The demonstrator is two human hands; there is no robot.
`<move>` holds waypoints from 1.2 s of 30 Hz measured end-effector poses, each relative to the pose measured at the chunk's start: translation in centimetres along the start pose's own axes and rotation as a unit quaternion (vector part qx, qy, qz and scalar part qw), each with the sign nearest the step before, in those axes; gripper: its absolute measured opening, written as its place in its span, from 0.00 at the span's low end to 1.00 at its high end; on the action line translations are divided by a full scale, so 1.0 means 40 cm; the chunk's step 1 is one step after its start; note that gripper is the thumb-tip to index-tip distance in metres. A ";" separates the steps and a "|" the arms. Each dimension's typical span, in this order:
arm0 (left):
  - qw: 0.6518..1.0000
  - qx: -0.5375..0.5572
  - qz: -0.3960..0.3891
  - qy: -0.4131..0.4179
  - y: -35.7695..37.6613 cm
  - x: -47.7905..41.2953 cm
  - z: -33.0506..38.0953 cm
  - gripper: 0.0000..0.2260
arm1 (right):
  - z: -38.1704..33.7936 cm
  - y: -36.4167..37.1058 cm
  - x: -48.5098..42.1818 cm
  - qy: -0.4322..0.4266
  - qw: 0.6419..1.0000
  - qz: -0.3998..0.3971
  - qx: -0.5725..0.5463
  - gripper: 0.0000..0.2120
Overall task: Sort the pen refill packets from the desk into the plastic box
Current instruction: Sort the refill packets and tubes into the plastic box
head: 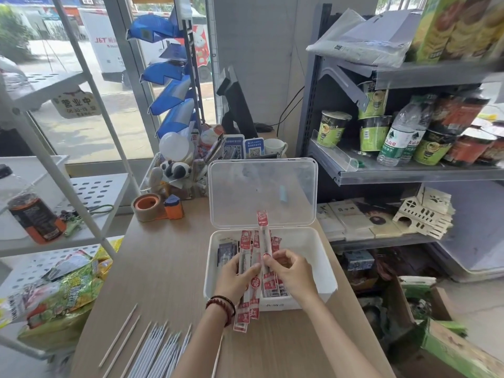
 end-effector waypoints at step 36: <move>0.999 -0.029 0.026 0.009 -0.005 -0.002 -0.005 0.10 | 0.033 0.040 -0.024 0.006 0.972 -0.023 0.232 0.30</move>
Point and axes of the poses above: each hand's wrist, its own x-axis away from the middle knuckle, its own y-axis out of the palm, z = x × y, the point moved 3 cm from there along -x, towards the middle knuckle, and after that the axes turned 5 degrees about x, right-handed, at the moved point
